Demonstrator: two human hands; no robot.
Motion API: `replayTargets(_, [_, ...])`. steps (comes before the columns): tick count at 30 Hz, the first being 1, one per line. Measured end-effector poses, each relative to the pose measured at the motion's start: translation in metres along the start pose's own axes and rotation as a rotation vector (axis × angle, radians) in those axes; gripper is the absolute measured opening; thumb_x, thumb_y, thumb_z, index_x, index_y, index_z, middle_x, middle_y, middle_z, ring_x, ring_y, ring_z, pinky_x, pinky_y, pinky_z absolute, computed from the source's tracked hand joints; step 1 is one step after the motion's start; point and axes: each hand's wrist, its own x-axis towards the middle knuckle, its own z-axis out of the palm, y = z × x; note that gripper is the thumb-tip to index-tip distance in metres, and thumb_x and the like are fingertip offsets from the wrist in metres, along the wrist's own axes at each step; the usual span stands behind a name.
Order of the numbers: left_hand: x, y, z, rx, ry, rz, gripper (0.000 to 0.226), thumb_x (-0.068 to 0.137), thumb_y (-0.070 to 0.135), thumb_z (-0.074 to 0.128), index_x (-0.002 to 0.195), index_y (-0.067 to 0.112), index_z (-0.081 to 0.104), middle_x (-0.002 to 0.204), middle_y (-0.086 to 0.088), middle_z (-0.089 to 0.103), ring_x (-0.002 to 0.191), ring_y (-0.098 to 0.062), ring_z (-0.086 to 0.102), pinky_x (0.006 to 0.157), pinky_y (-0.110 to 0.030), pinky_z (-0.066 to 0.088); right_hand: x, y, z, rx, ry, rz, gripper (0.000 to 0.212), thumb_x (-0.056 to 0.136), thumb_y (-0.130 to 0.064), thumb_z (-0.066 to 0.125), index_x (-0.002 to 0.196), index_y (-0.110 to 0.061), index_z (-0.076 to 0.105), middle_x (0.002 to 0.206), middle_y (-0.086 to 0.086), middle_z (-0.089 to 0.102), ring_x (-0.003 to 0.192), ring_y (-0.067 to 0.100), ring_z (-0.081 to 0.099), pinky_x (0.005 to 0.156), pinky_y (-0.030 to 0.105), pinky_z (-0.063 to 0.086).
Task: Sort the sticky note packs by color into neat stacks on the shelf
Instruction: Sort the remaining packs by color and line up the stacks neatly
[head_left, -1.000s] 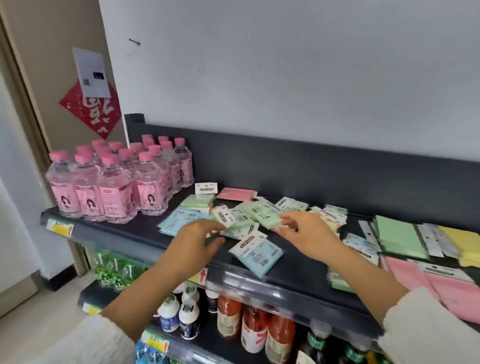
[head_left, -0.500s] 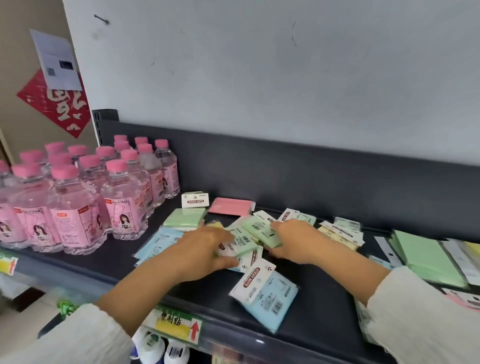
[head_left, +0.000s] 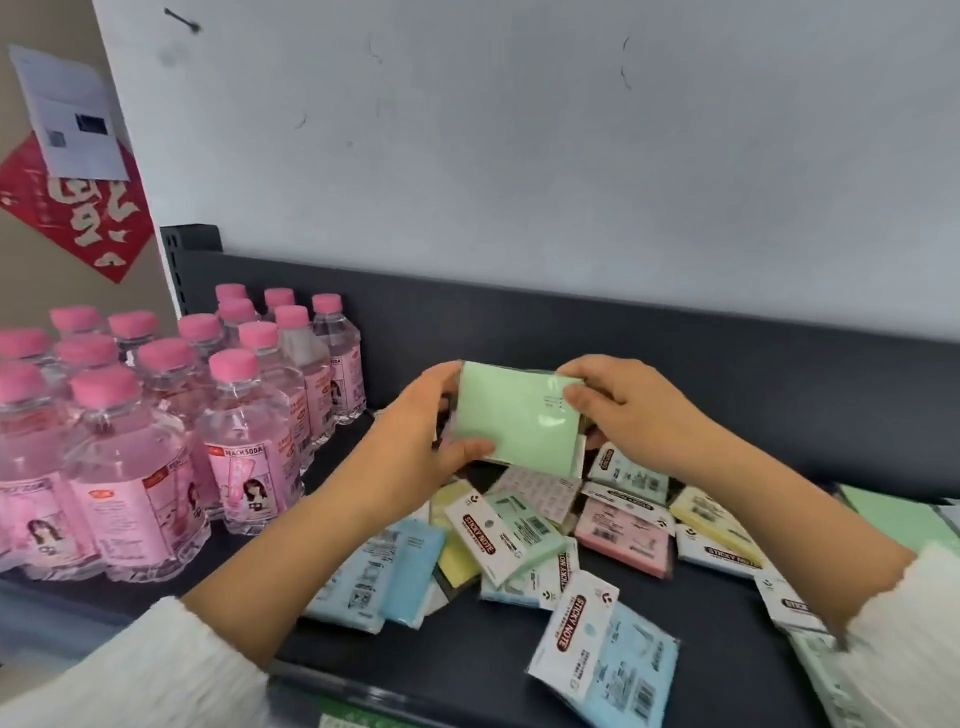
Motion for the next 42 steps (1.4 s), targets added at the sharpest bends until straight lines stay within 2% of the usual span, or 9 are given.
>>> replayTargets(4, [0.003, -0.018, -0.016, -0.352, 0.158, -0.172, 0.059, 0.082, 0.019, 0.071, 0.128, 0.030, 0.035, 0.089, 0.004, 0.060, 0.084, -0.011, 0.061, 0.073, -0.026, 0.049, 0.012, -0.020, 0.021, 0.228, -0.092, 0.103, 0.020, 0.098, -0.015, 0.045, 0.105, -0.013, 0.063, 0.096, 0.001, 0.070, 0.082, 0.009, 0.067, 0.068, 0.019, 0.056])
replayTargets(7, [0.003, -0.031, -0.021, -0.391, 0.254, -0.119, 0.025, 0.086, 0.016, 0.066, 0.100, 0.030, 0.052, 0.086, 0.006, 0.058, 0.076, -0.010, 0.057, 0.064, -0.016, 0.043, 0.030, -0.015, 0.036, 0.589, 0.016, 0.320, 0.030, 0.098, -0.030, 0.045, 0.104, -0.010, 0.066, 0.099, 0.007, 0.072, 0.085, 0.016, 0.068, 0.076, 0.028, 0.056])
replayTargets(11, [0.001, -0.035, -0.027, -0.431, 0.392, -0.064, 0.027, 0.090, 0.016, 0.061, 0.080, 0.032, 0.041, 0.084, 0.006, 0.050, 0.070, -0.004, 0.048, 0.057, -0.008, 0.038, 0.055, 0.016, 0.076, -0.280, -0.012, 0.430, 0.051, 0.088, -0.032, 0.063, 0.134, -0.013, 0.049, 0.138, 0.006, 0.053, 0.123, 0.021, 0.052, 0.103, 0.031, 0.040])
replayTargets(14, [-0.006, -0.036, -0.028, -0.513, 0.417, -0.038, 0.025, 0.092, 0.014, 0.057, 0.083, 0.027, 0.039, 0.082, 0.011, 0.048, 0.070, 0.009, 0.050, 0.057, -0.007, 0.039, 0.065, 0.024, 0.114, -0.384, -0.171, 0.467, 0.074, 0.085, -0.034, 0.066, 0.147, -0.013, 0.030, 0.150, 0.008, 0.035, 0.135, 0.024, 0.037, 0.110, 0.029, 0.029])
replayTargets(20, [-0.009, -0.034, -0.043, -0.667, 0.446, 0.019, 0.025, 0.094, 0.014, 0.054, 0.089, 0.032, 0.038, 0.087, 0.012, 0.053, 0.077, 0.006, 0.056, 0.059, -0.008, 0.044, 0.075, 0.020, 0.125, -0.654, -0.025, 0.444, 0.027, 0.095, -0.021, 0.045, 0.115, -0.013, 0.061, 0.110, 0.013, 0.065, 0.097, 0.033, 0.060, 0.079, 0.035, 0.046])
replayTargets(24, [-0.008, -0.032, -0.060, -0.755, 0.458, 0.045, 0.025, 0.095, 0.012, 0.052, 0.096, 0.034, 0.039, 0.102, 0.006, 0.056, 0.087, 0.001, 0.059, 0.060, -0.011, 0.048, 0.067, 0.012, 0.093, -0.209, 0.215, 0.561, 0.019, 0.096, -0.024, 0.050, 0.082, -0.015, 0.061, 0.090, 0.014, 0.063, 0.080, 0.029, 0.058, 0.066, 0.033, 0.047])
replayTargets(30, [0.011, -0.021, -0.085, -0.736, 0.567, 0.001, 0.015, 0.095, 0.020, 0.054, 0.106, 0.029, 0.049, 0.097, 0.018, 0.058, 0.088, 0.004, 0.059, 0.069, -0.013, 0.047, 0.034, -0.030, 0.053, 0.405, 0.497, 0.490, 0.021, 0.097, -0.018, 0.051, 0.114, -0.010, 0.060, 0.109, 0.009, 0.067, 0.094, 0.024, 0.067, 0.072, 0.036, 0.060])
replayTargets(36, [0.015, -0.001, -0.052, -1.038, 0.379, -0.328, 0.013, 0.096, 0.013, 0.051, 0.106, 0.020, 0.056, 0.099, 0.004, 0.065, 0.102, -0.024, 0.064, 0.083, -0.046, 0.055, 0.003, -0.055, 0.044, 0.501, 0.565, 0.402, 0.022, 0.097, -0.014, 0.050, 0.116, -0.012, 0.060, 0.112, 0.008, 0.067, 0.096, 0.020, 0.067, 0.071, 0.030, 0.060])
replayTargets(42, [-0.010, 0.032, -0.010, -1.397, -0.055, -0.576, 0.023, 0.100, 0.023, 0.042, 0.107, 0.008, 0.058, 0.105, -0.018, 0.069, 0.095, -0.031, 0.068, 0.069, -0.047, 0.058, -0.057, -0.051, 0.074, -0.258, 0.435, 0.090, 0.047, 0.090, 0.002, 0.043, 0.132, -0.016, 0.055, 0.131, 0.002, 0.058, 0.103, 0.007, 0.061, 0.091, 0.014, 0.044])
